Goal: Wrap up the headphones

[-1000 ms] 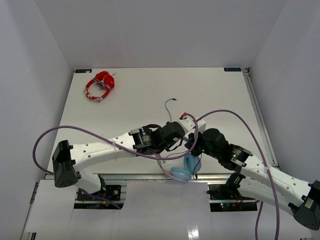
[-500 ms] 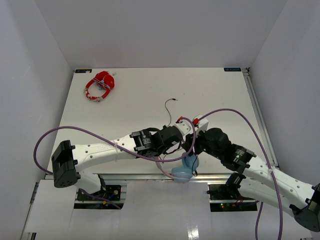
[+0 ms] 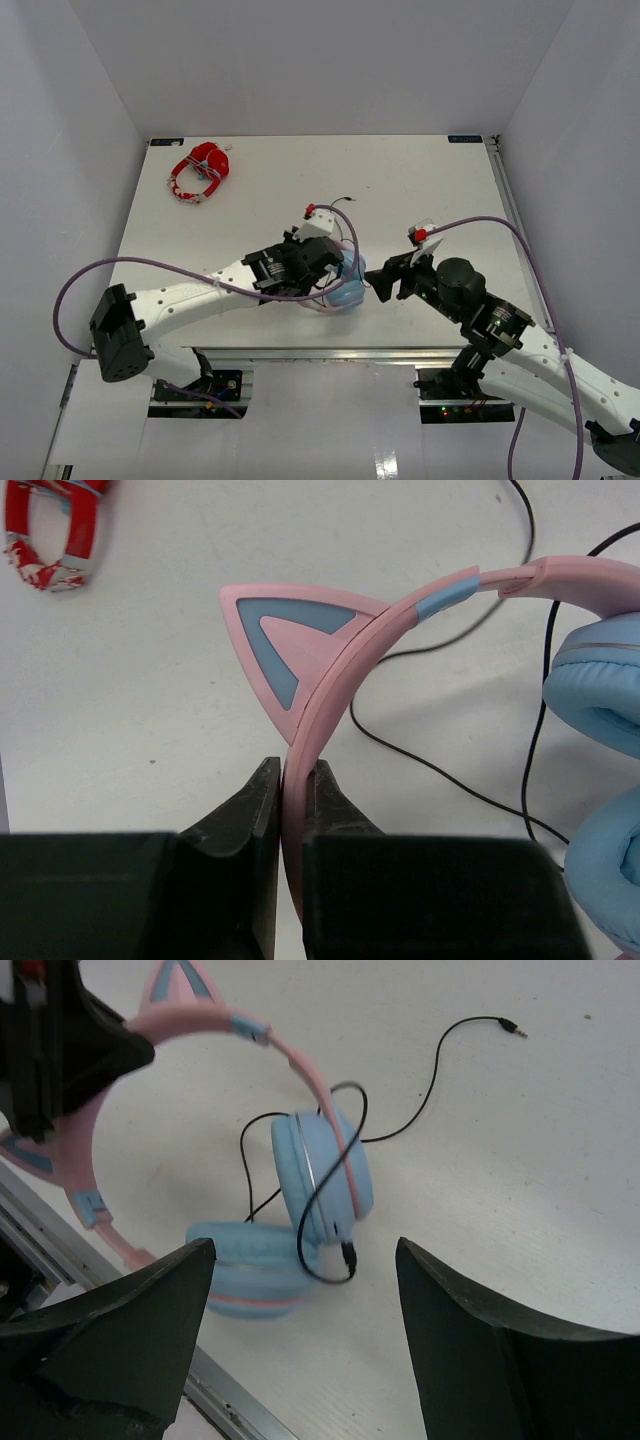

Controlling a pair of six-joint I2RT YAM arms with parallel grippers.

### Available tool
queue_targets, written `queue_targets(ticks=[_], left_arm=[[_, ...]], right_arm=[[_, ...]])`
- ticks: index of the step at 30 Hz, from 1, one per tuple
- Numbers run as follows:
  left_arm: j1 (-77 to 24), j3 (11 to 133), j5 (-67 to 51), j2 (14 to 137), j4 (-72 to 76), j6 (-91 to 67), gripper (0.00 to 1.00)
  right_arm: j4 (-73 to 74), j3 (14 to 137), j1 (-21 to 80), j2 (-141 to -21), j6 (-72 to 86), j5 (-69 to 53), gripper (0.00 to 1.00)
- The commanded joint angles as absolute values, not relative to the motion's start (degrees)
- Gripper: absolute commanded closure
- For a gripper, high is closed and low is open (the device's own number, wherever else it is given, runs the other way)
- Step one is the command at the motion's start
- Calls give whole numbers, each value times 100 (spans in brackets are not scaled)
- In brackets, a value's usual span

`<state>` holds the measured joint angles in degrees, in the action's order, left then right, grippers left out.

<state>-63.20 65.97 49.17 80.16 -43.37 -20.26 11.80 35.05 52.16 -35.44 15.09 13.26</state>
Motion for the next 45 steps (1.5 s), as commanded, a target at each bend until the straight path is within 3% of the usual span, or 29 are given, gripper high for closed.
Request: queue_targets(ticks=[1,7,14,24,37,41,45], left_arm=[[-6173,7447,5684,6796,-4320,-2637,100],[-6154,7992,5242,6009,-4573,-2654,100],[-6152,7697,4210,4977,-4220,-2637,100],[-6152,7388,2655,4645,-3867,-2699,100],[-6152,6926,1300,4491,-3353,-2821,100],[-6152,6746,996,4426,-3151,-2875,100],[-6152,6563,643,4324,-2984,-2901,100]], right_arm=[[543,3244,5238,-3125,1283,987,22],[132,3102,5238,-2567,1078,785,23],[-727,2709,5238,-2382,792,10,22],[-3059,2172,5238,-3346,300,-1260,22],[-5491,1938,5238,-4421,272,-1836,25],[-6294,1788,5239,-4699,414,-1919,37],[-6759,1762,5238,-5023,436,-1735,63]])
